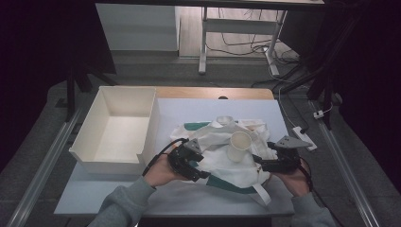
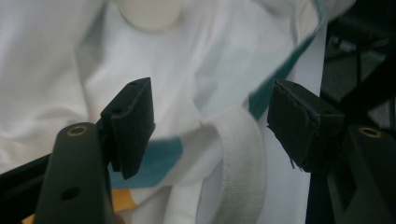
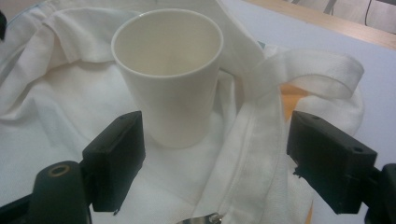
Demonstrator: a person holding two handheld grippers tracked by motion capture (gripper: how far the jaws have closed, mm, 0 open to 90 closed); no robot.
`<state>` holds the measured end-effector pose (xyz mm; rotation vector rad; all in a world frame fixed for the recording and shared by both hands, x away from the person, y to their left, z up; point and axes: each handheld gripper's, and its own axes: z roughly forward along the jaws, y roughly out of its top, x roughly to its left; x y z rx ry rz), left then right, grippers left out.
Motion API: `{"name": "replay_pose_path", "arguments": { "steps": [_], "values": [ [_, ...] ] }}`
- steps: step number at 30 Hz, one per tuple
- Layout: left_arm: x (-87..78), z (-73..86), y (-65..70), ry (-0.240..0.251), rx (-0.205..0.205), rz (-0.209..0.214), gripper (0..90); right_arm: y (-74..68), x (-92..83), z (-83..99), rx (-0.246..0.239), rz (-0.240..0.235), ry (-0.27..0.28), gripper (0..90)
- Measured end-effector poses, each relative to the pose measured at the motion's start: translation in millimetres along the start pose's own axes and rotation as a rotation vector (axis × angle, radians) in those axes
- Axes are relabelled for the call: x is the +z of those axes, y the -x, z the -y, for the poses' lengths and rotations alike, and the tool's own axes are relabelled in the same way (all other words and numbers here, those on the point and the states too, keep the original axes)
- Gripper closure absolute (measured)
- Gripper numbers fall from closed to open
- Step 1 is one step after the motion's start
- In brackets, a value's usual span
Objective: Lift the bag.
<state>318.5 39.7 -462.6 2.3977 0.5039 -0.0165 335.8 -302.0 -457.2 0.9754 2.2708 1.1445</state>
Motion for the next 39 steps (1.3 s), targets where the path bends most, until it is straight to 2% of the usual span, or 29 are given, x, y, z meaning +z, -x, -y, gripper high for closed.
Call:
{"name": "replay_pose_path", "arguments": {
  "steps": [4, 6, 9, 10, 12, 15, 17, 21, 24, 28, 29, 31, 39],
  "values": [
    [9.5, 3.1, 0.2, -0.028, 0.019, 0.007, 38.6, 1.2, -0.2, 0.7, 0.003, 0.004, -0.005, 19.4],
    [11.7, 5.0, -0.4, -0.038, 0.028, -0.009, 43.8, 2.1, 0.0, 1.2, 0.007, 0.010, -0.007, 19.5],
    [14.2, 7.8, -0.9, -0.056, 0.046, -0.002, 56.5, 4.9, 0.2, 2.1, 0.024, 0.044, -0.015, 19.8],
    [15.6, 8.6, -1.5, -0.067, 0.046, 0.010, 63.3, 6.4, 0.1, 2.5, 0.035, 0.059, -0.017, 20.2],
    [19.6, 9.7, -1.2, -0.092, 0.055, 0.008, 69.1, 10.1, 0.1, 3.2, 0.054, 0.093, -0.023, 22.1],
    [21.6, 10.3, -1.4, -0.098, 0.061, 0.005, 73.2, 15.6, 2.0, 3.7, 0.054, 0.138, -0.045, 26.9],
    [20.4, 10.5, -1.4, -0.093, 0.066, 0.000, 74.5, 19.9, 5.3, 2.1, 0.056, 0.156, -0.057, 31.2],
    [17.4, 11.3, -0.5, -0.082, 0.068, -0.012, 75.9, 28.6, 22.2, -6.7, 0.047, 0.158, -0.084, 41.0],
    [13.5, 12.6, 1.7, -0.065, 0.071, -0.031, 76.3, 33.8, 41.0, -10.0, 0.029, 0.156, -0.151, 48.3],
    [6.9, 13.7, 4.5, -0.036, 0.080, -0.051, 76.5, 36.3, 54.1, -4.7, 0.046, 0.090, -0.202, 71.6],
    [4.7, 13.7, 5.1, -0.028, 0.080, -0.058, 76.6, 35.8, 52.5, -5.1, 0.042, 0.088, -0.197, 77.5],
    [-0.7, 13.6, 5.6, -0.009, 0.081, -0.068, 76.6, 35.4, 45.4, -7.9, 0.049, 0.074, -0.170, 83.1],
    [-33.1, 12.2, 7.7, 0.081, 0.085, -0.130, 76.6, 27.7, 13.2, -19.7, 0.034, 0.092, -0.043, 85.2]
  ]
}}
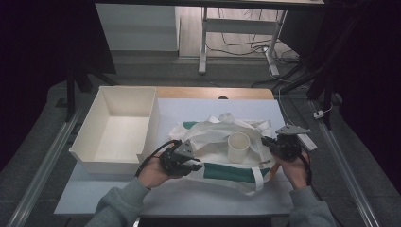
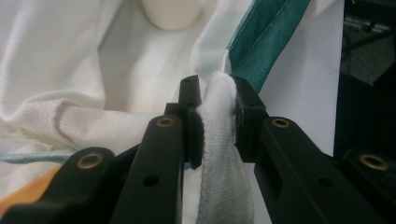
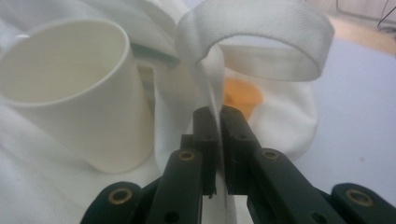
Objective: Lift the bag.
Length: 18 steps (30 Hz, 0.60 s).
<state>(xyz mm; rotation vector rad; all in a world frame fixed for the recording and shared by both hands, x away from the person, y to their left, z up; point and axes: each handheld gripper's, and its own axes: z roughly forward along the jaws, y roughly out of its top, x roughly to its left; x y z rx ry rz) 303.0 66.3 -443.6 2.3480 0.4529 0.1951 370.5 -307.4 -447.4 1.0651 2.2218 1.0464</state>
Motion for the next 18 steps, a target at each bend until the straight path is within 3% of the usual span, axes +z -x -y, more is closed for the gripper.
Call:
{"name": "replay_pose_path", "arguments": {
  "steps": [10, 18],
  "values": [
    [-37.1, -1.6, -5.8, 0.120, -0.018, -0.093, 76.4, -10.9, -30.1, -19.7, -0.015, 0.013, 0.127, 85.1],
    [-54.1, -1.7, -7.6, 0.179, -0.031, -0.130, 76.3, -14.0, -45.5, -26.1, -0.014, 0.032, 0.204, 85.1]
  ]
}}
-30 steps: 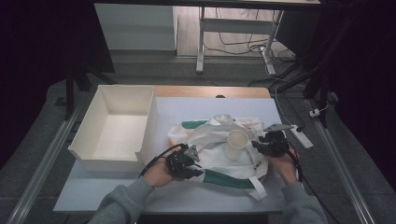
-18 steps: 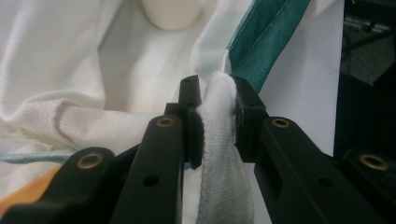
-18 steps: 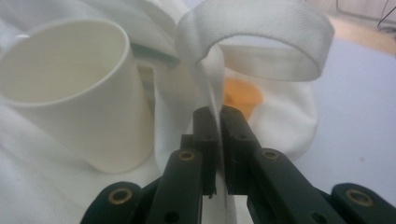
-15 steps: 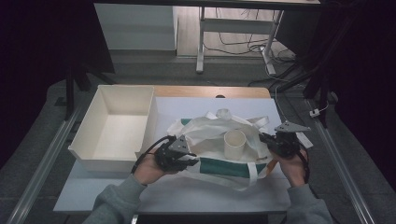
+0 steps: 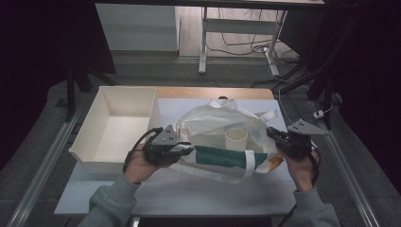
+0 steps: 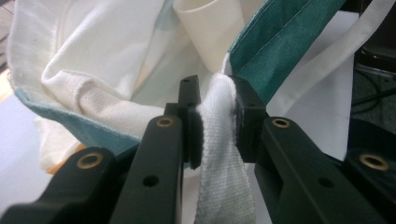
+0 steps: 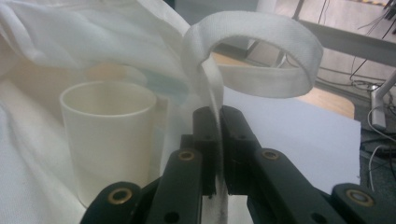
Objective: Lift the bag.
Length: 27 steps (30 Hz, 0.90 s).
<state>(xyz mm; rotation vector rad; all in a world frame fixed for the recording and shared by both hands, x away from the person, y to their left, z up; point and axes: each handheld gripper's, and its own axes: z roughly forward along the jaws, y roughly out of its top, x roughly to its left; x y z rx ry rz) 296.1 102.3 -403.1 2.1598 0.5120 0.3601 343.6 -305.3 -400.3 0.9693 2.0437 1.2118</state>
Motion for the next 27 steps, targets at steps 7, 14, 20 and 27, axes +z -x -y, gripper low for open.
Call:
{"name": "replay_pose_path", "arguments": {
  "steps": [7, 14, 20, 27],
  "values": [
    [-9.2, -0.8, -2.9, 0.037, -0.014, -0.022, 76.3, -5.0, -10.6, -8.1, -0.014, 0.016, 0.061, 85.2],
    [-19.4, -2.5, -5.0, 0.081, -0.021, -0.043, 76.2, -10.8, -24.5, -17.4, -0.027, 0.036, 0.132, 85.3],
    [-24.9, -3.4, -5.9, 0.108, -0.027, -0.054, 76.1, -16.9, -34.1, -23.5, -0.042, 0.057, 0.190, 85.3],
    [-25.1, -3.1, -7.4, 0.113, -0.031, -0.058, 75.9, -17.3, -34.7, -23.7, -0.041, 0.062, 0.204, 85.4]
  ]
}}
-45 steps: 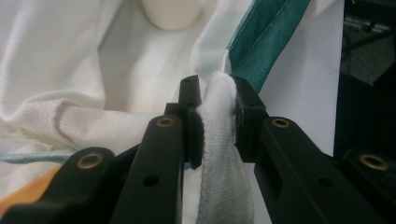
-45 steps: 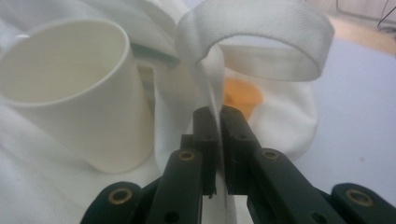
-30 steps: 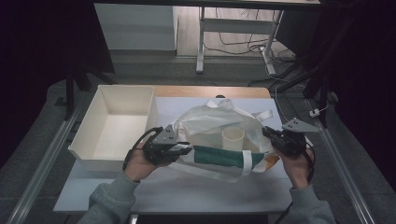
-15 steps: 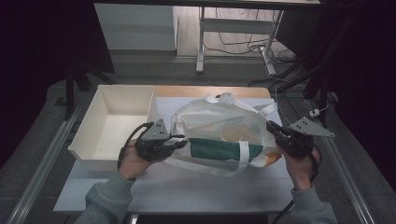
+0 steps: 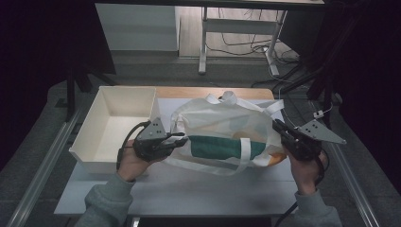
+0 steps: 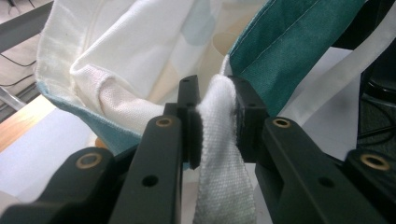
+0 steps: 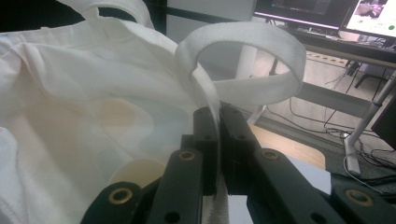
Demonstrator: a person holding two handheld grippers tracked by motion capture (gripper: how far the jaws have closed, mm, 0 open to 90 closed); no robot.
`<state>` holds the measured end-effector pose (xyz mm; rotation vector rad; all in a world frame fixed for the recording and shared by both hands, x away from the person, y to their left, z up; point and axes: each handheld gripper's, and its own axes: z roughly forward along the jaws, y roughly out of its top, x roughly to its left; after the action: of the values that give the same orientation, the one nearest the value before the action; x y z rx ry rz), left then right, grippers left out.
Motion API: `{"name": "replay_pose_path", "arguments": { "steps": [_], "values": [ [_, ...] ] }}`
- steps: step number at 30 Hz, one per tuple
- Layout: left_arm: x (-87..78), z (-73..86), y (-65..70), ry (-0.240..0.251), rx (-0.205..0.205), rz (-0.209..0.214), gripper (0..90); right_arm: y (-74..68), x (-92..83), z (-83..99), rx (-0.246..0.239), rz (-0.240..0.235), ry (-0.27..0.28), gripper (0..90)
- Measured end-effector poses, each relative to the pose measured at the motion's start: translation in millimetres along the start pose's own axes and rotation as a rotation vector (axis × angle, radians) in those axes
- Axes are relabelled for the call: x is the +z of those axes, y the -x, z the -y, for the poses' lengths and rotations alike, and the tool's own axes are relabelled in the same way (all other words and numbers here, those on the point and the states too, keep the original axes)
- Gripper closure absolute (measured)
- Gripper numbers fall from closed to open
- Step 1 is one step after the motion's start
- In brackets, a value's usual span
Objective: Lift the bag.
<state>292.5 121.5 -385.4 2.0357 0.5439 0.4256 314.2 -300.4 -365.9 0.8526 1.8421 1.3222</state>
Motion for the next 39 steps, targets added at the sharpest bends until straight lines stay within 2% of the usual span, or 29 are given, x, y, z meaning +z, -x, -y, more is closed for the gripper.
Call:
{"name": "replay_pose_path", "arguments": {
  "steps": [12, 15, 22, 26, 28, 30, 35, 38, 39],
  "values": [
    [-3.7, -5.4, -8.7, 0.020, -0.012, -0.035, 75.8, -1.8, 3.0, -8.1, -0.015, 0.009, 0.017, 85.8],
    [-12.2, -14.4, -15.6, 0.063, -0.024, -0.045, 75.8, -1.2, 6.5, -22.0, -0.022, 0.010, 0.036, 85.9],
    [-37.7, -44.0, -27.3, 0.146, -0.002, -0.104, 76.0, 1.8, 14.3, -66.7, -0.064, 0.015, 0.086, 86.1],
    [-47.2, -56.7, -26.3, 0.186, 0.021, -0.127, 76.1, 5.2, 13.1, -82.5, -0.034, 0.015, 0.152, 86.1],
    [-44.8, -57.7, -25.9, 0.175, 0.023, -0.131, 76.1, 8.2, 18.9, -81.7, -0.014, 0.011, 0.133, 86.0],
    [-39.1, -54.7, -27.0, 0.151, 0.016, -0.125, 76.0, 12.5, 27.9, -75.3, 0.015, -0.004, 0.081, 86.0],
    [-17.8, -42.5, -34.3, 0.090, -0.030, -0.097, 76.2, 20.8, 49.9, -54.7, 0.042, -0.039, -0.053, 85.9],
    [-3.3, -37.0, -40.1, 0.057, -0.055, -0.092, 76.3, 25.1, 65.1, -40.8, 0.045, -0.033, -0.117, 85.9],
    [0.9, -35.5, -42.2, 0.053, -0.066, -0.085, 76.6, 26.1, 67.8, -37.9, 0.045, -0.028, -0.121, 85.9]
  ]
}}
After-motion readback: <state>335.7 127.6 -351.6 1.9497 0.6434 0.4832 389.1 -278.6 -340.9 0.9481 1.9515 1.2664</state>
